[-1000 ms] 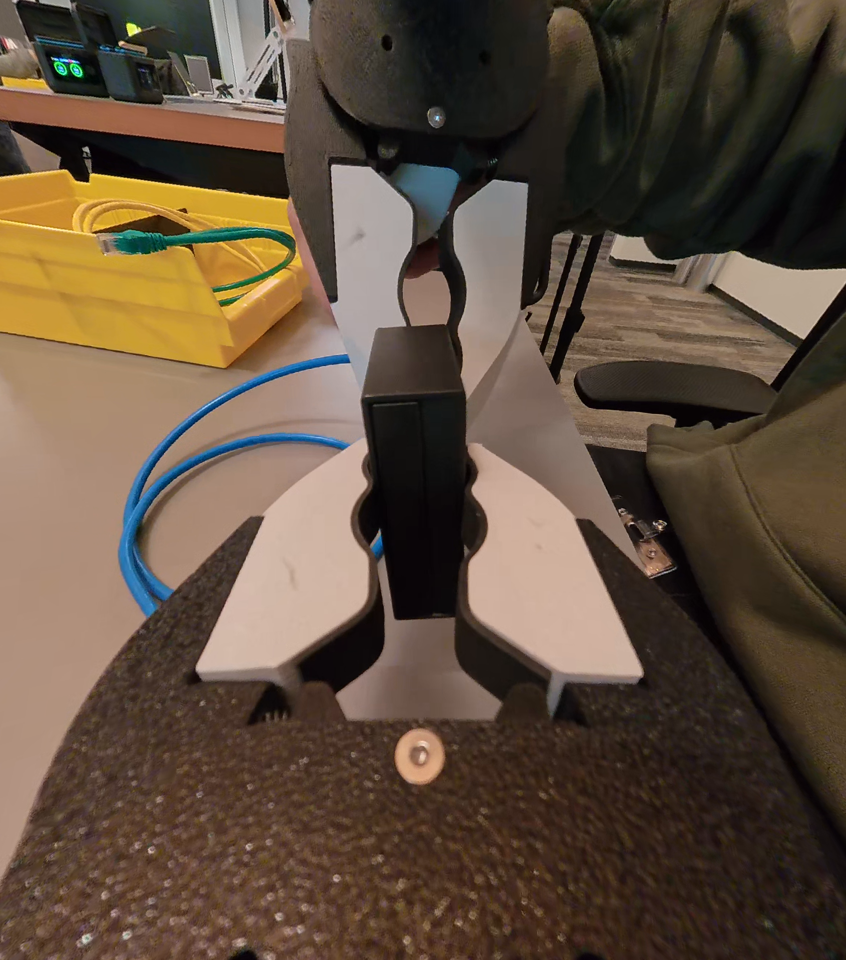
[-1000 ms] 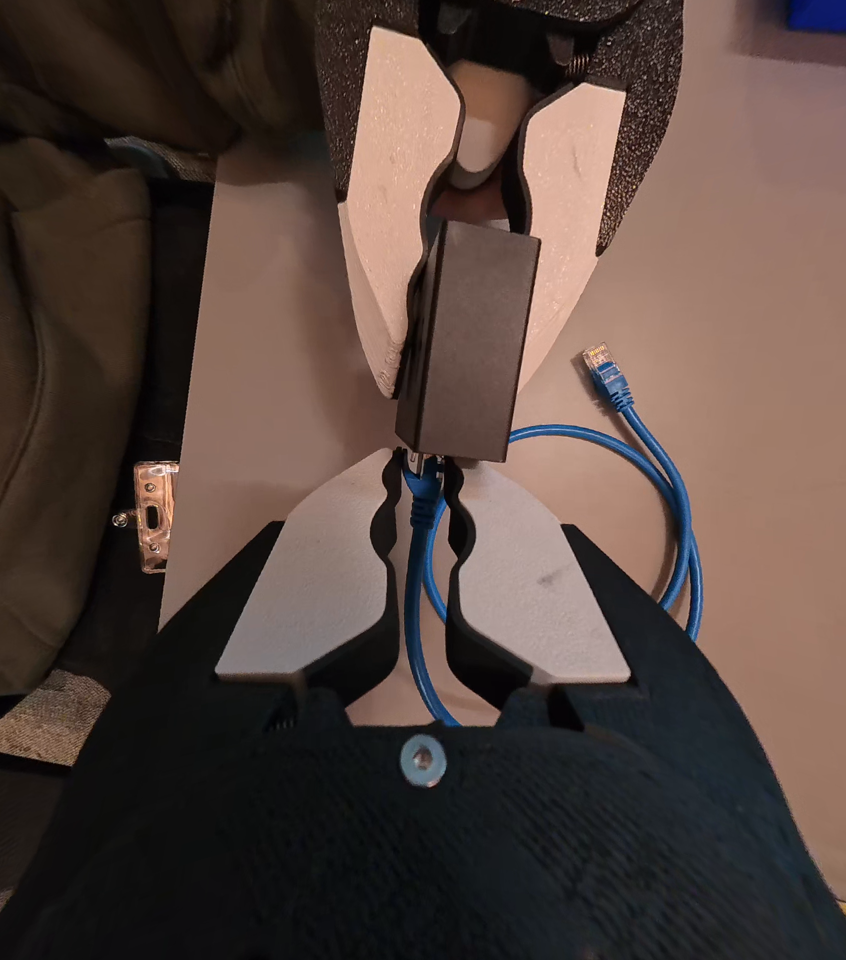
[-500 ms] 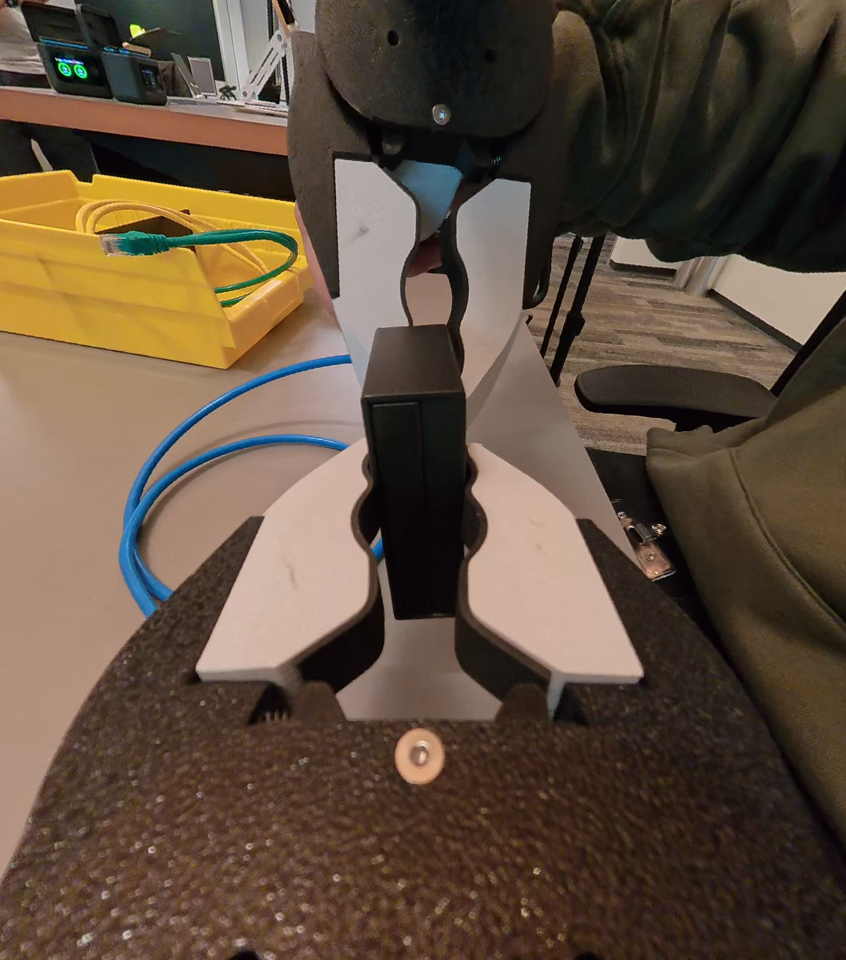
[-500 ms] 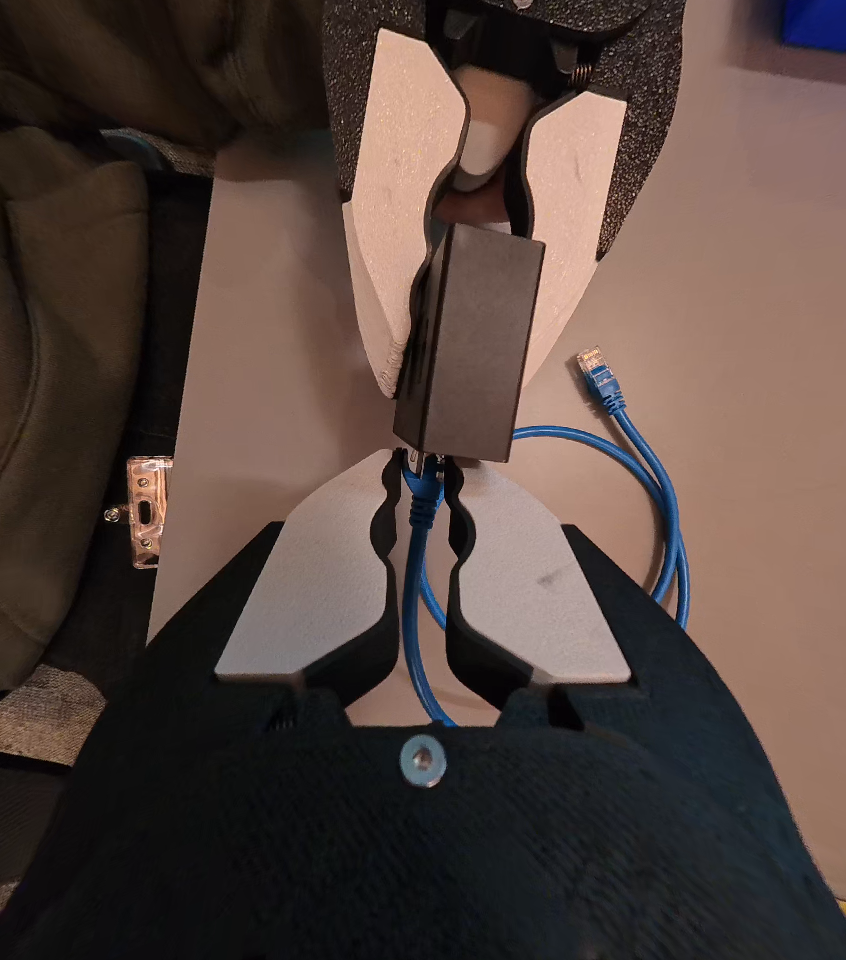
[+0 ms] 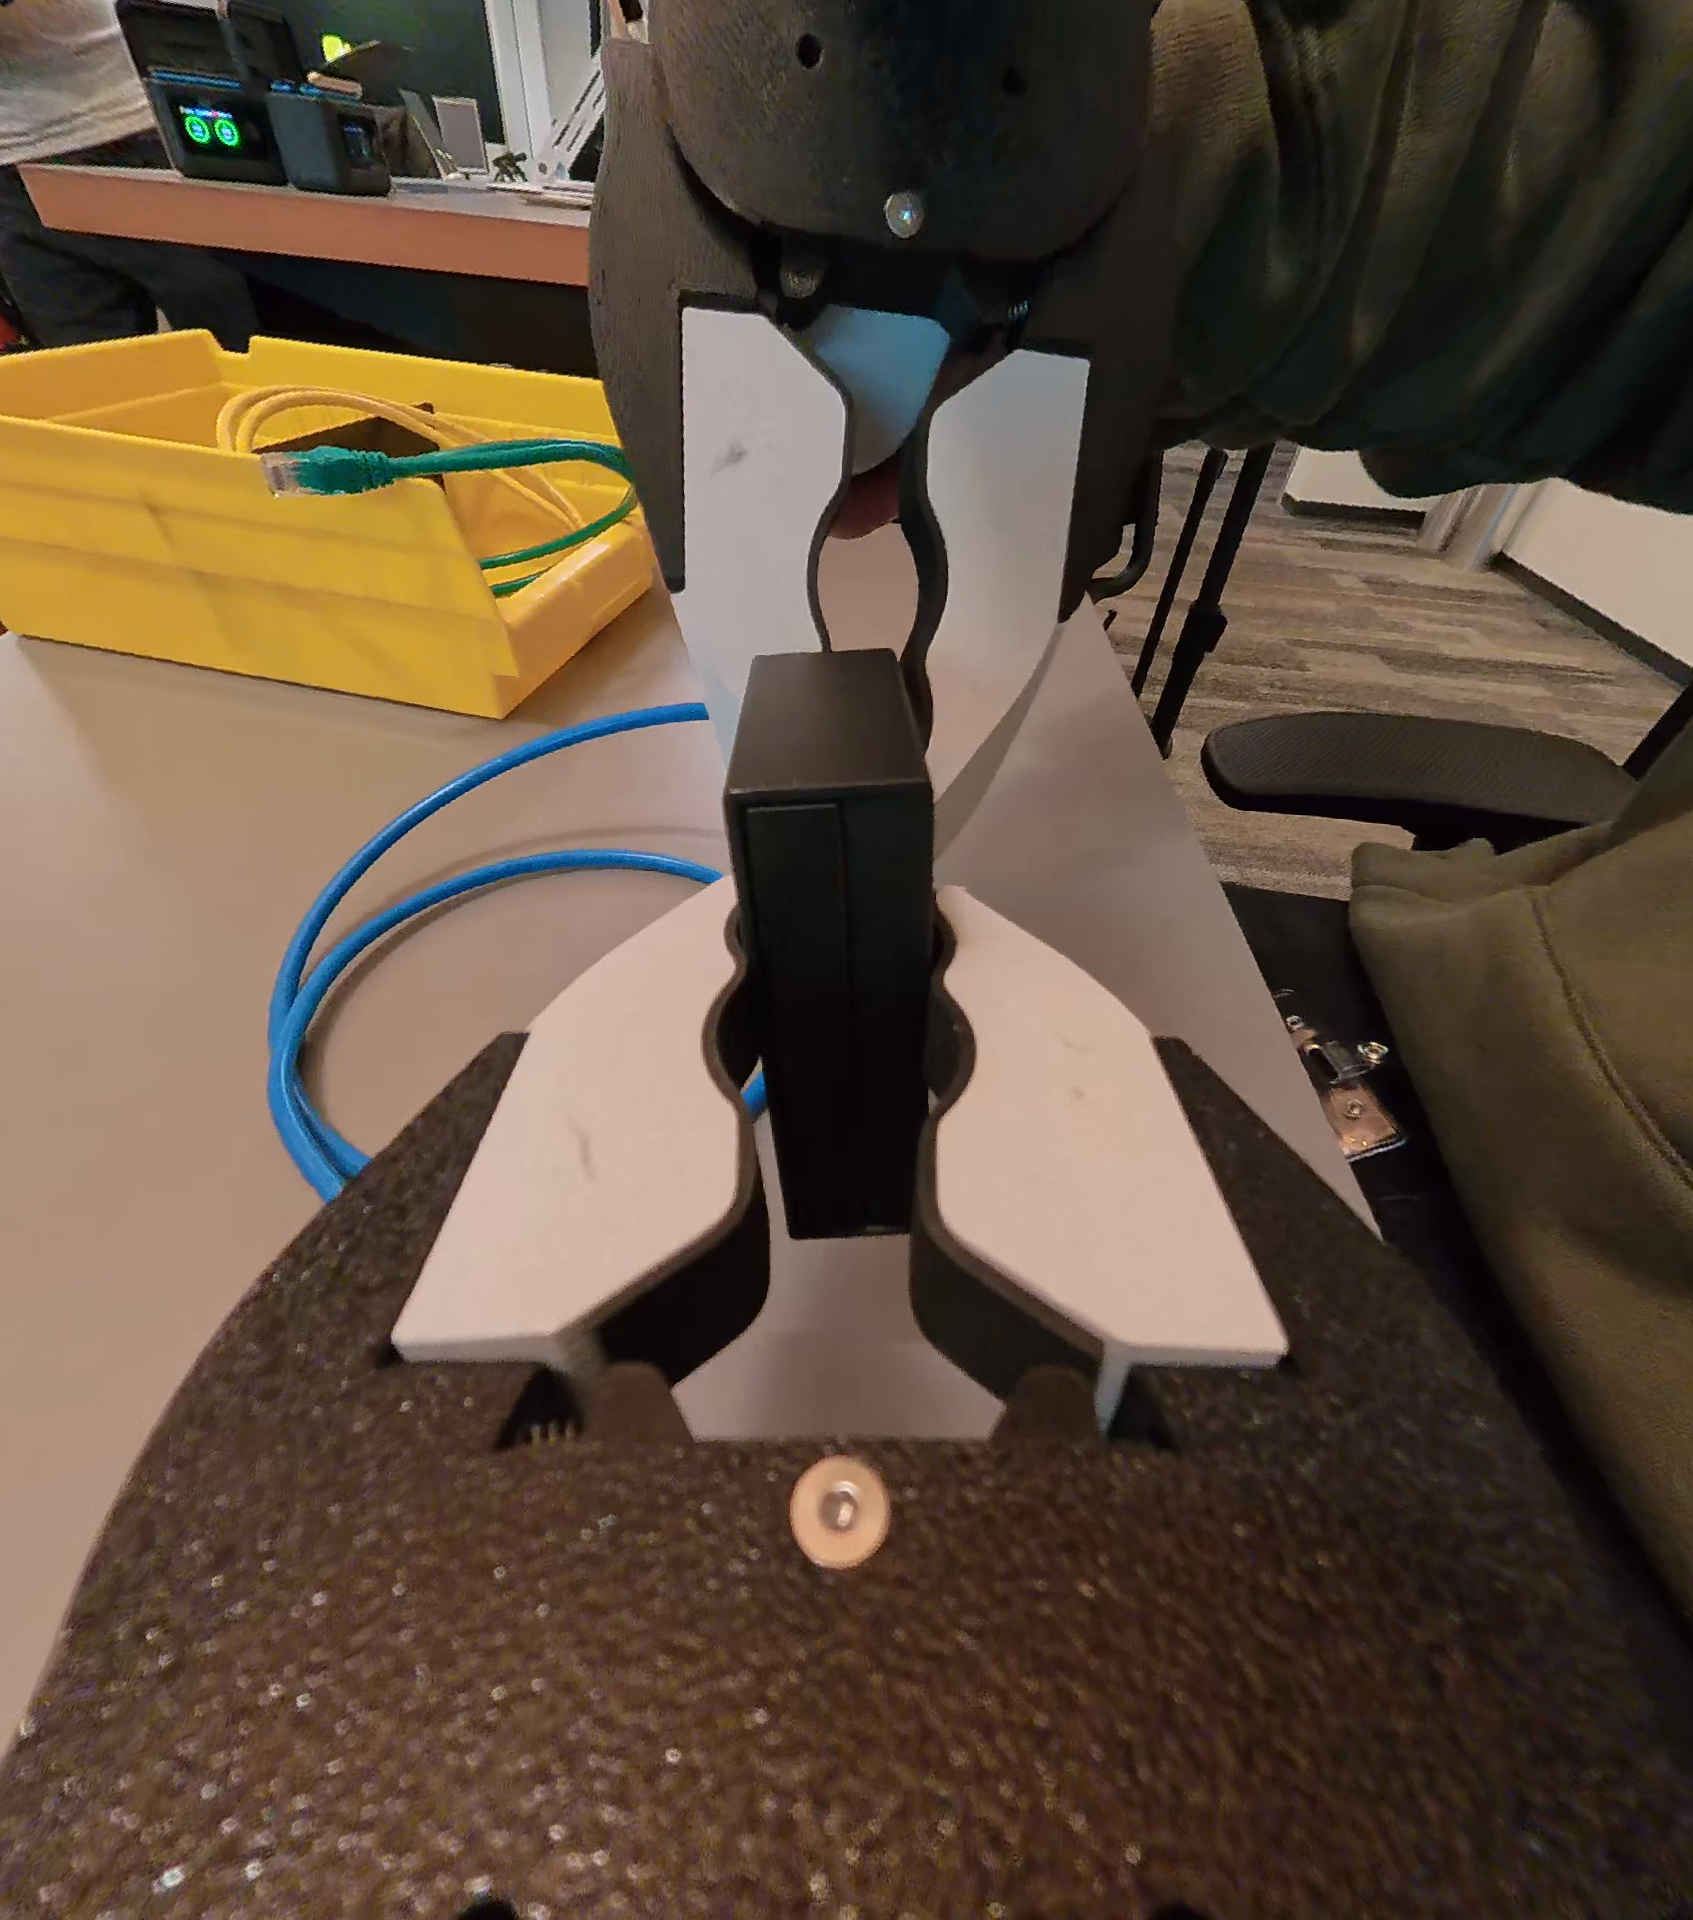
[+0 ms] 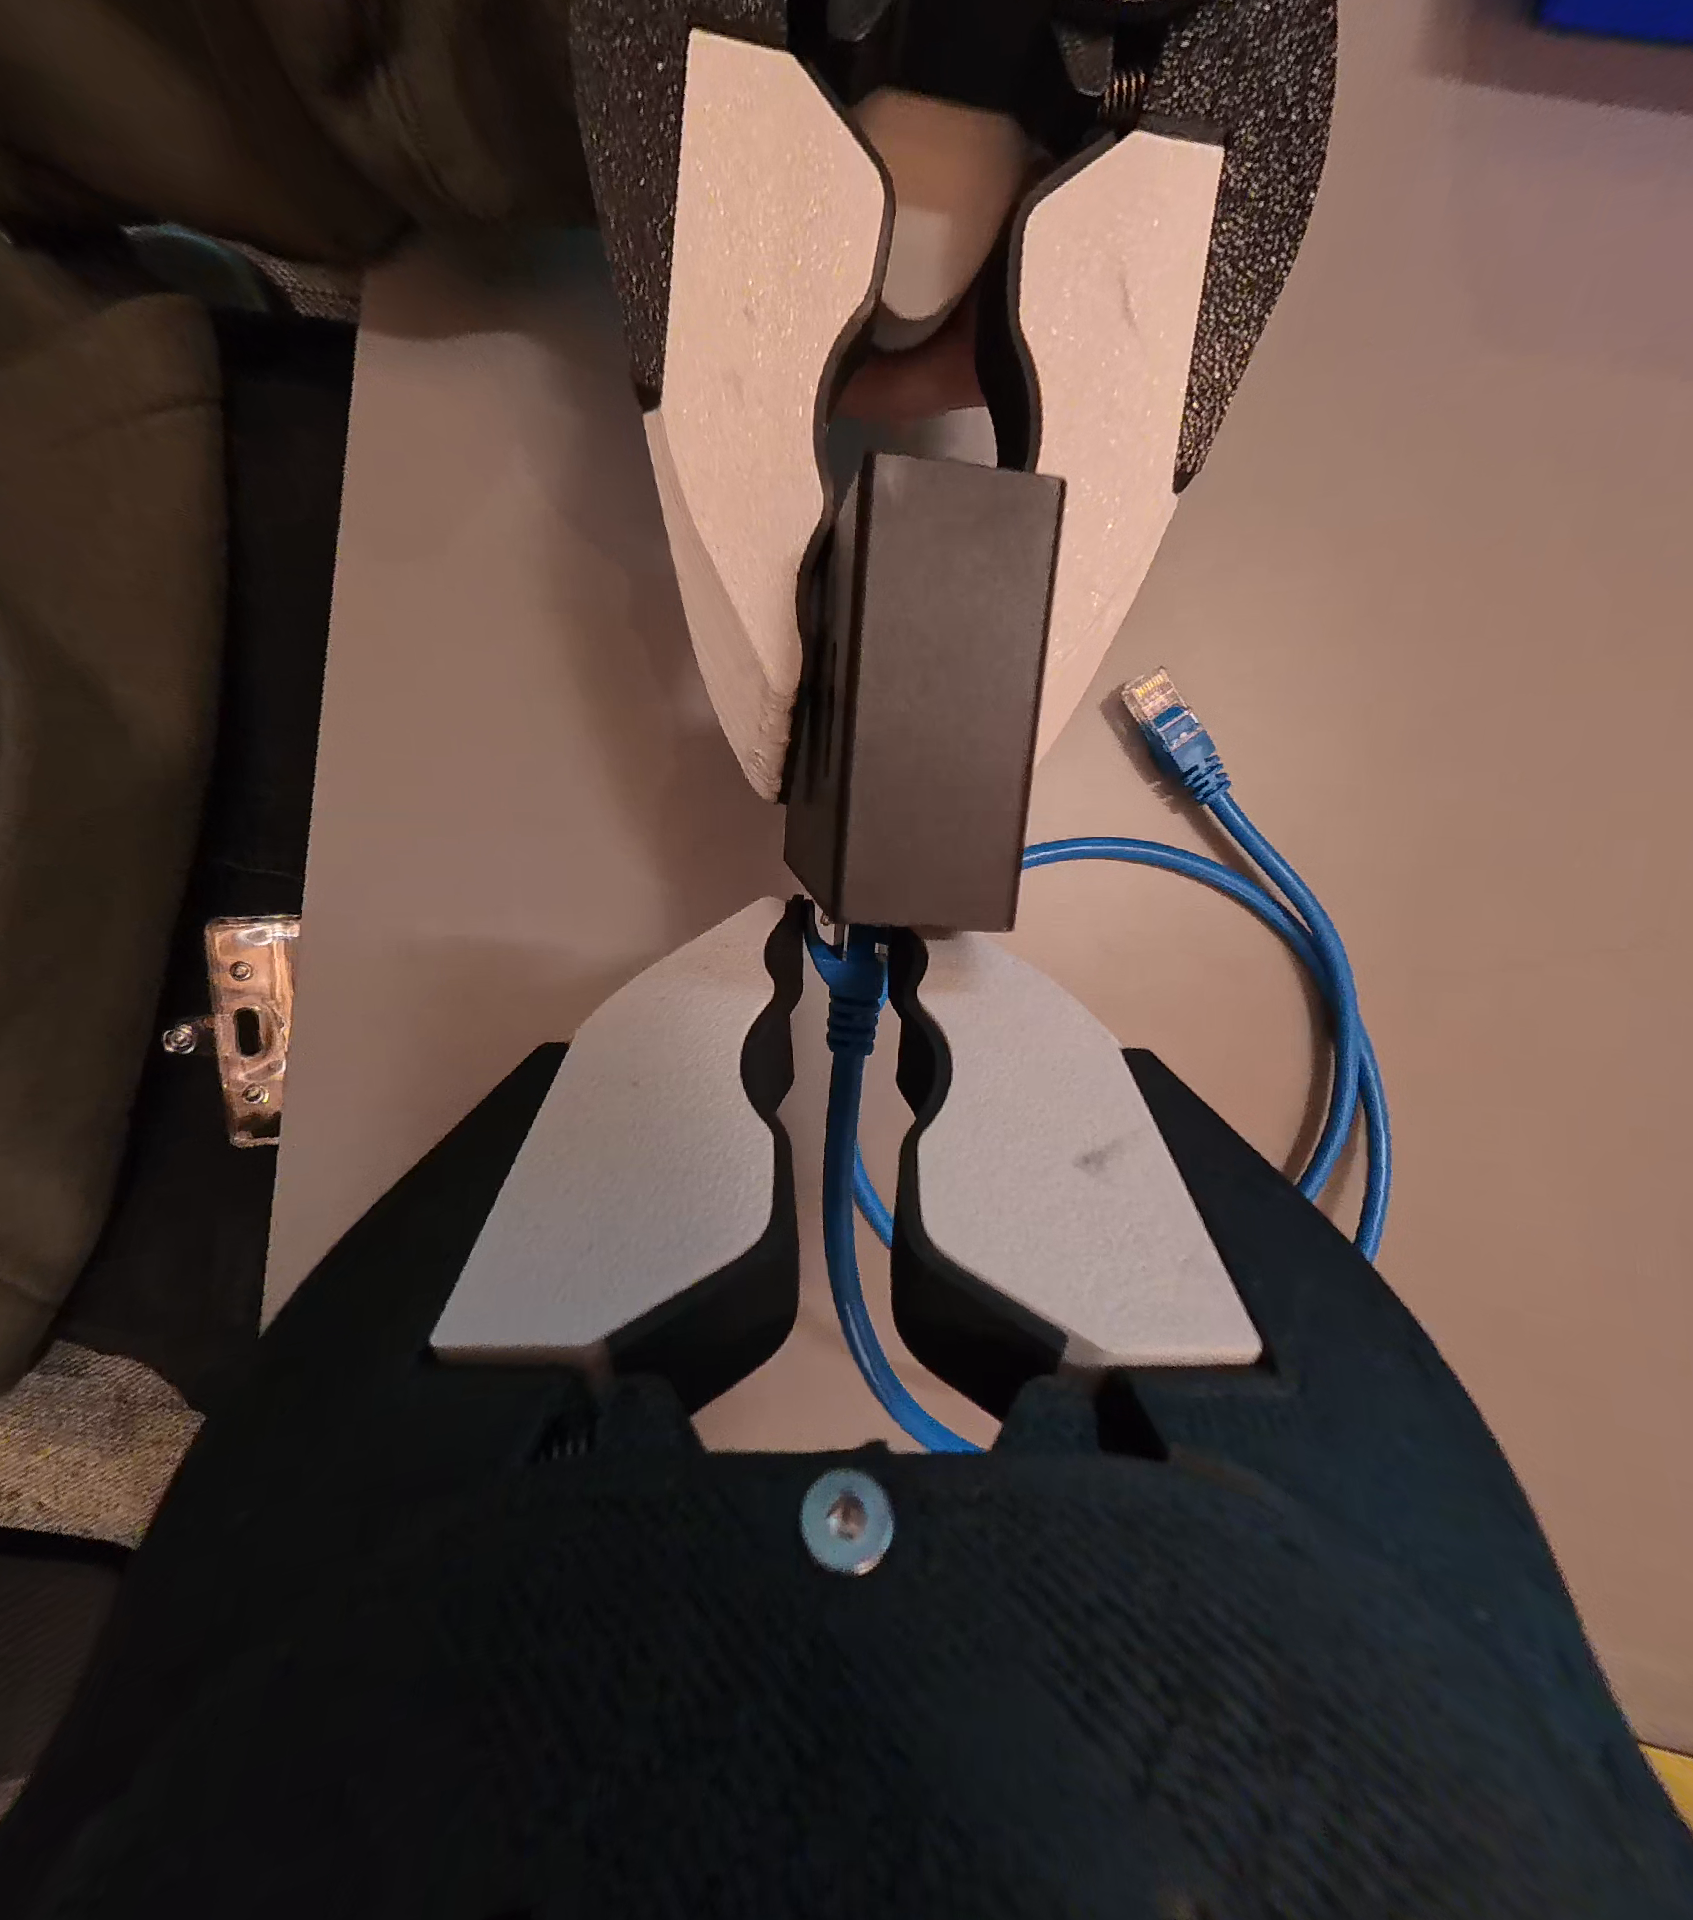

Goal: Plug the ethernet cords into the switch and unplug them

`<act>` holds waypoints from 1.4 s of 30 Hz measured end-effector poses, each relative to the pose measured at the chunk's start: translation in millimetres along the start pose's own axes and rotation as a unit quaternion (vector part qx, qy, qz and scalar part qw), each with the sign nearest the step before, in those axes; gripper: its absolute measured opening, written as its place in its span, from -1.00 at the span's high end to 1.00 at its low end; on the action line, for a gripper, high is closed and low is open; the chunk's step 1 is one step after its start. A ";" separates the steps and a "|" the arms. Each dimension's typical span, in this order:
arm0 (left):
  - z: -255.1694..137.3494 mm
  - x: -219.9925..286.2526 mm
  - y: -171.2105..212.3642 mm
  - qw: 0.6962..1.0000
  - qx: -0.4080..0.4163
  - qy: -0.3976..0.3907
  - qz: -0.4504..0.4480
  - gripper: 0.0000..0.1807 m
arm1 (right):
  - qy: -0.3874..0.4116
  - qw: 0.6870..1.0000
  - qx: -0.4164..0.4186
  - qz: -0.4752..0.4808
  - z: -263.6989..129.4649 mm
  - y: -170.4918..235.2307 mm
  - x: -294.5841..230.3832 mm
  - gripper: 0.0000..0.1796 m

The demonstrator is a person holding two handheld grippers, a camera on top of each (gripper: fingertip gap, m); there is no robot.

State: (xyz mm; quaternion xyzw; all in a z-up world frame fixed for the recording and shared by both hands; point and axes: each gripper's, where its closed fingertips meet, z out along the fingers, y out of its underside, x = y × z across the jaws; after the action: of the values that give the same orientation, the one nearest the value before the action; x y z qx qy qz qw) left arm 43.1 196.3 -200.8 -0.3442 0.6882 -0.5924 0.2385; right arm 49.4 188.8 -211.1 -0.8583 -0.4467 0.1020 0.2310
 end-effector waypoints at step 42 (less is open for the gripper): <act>2.9 -15.8 16.3 0.999 -0.008 -0.026 -0.025 0.69 | 0.045 0.997 -0.066 -0.006 14.1 15.5 16.0 0.84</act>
State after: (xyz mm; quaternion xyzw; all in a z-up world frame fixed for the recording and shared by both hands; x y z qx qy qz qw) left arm 52.3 207.4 -218.6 -0.3787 0.6773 -0.5836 0.2392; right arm 64.4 198.4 -230.5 -0.8727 -0.4468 0.0323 0.1943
